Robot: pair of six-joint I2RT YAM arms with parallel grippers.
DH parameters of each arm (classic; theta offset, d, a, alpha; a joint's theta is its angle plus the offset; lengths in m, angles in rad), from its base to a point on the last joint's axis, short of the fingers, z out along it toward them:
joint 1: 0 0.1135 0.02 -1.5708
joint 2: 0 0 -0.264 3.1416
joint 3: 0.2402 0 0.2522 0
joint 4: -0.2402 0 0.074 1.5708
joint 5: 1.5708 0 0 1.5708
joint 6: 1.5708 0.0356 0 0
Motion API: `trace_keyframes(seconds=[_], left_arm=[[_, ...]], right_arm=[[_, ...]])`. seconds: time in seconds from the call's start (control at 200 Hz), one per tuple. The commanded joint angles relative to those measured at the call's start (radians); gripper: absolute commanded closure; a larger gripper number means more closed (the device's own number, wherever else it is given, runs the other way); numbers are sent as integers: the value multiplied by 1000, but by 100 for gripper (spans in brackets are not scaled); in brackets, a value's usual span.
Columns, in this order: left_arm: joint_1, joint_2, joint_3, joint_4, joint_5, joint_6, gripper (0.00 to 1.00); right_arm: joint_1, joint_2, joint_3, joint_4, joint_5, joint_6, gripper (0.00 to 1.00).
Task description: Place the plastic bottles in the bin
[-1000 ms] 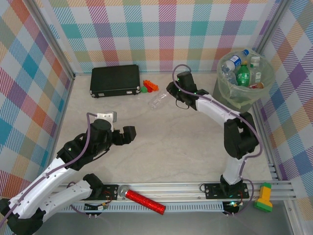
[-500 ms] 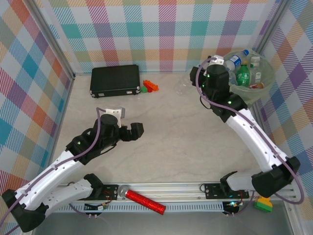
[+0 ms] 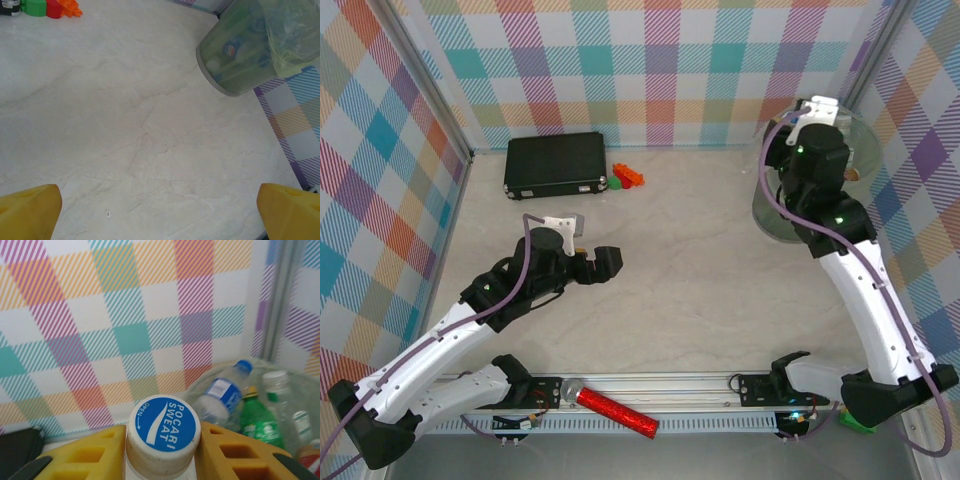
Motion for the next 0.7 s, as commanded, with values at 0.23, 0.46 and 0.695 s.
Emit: trace_keyframes(seconds=[0.23, 0.46, 0.695], left_arm=[[7, -19, 18, 43, 28, 14, 0], [7, -15, 4, 65, 47, 13, 0], [8, -23, -21, 76, 59, 10, 0]], right_arm=[[-164, -5, 106, 65, 52, -185, 64], [-315, 37, 39, 149, 52, -263, 64], [-375, 151, 7, 265, 47, -348, 64]])
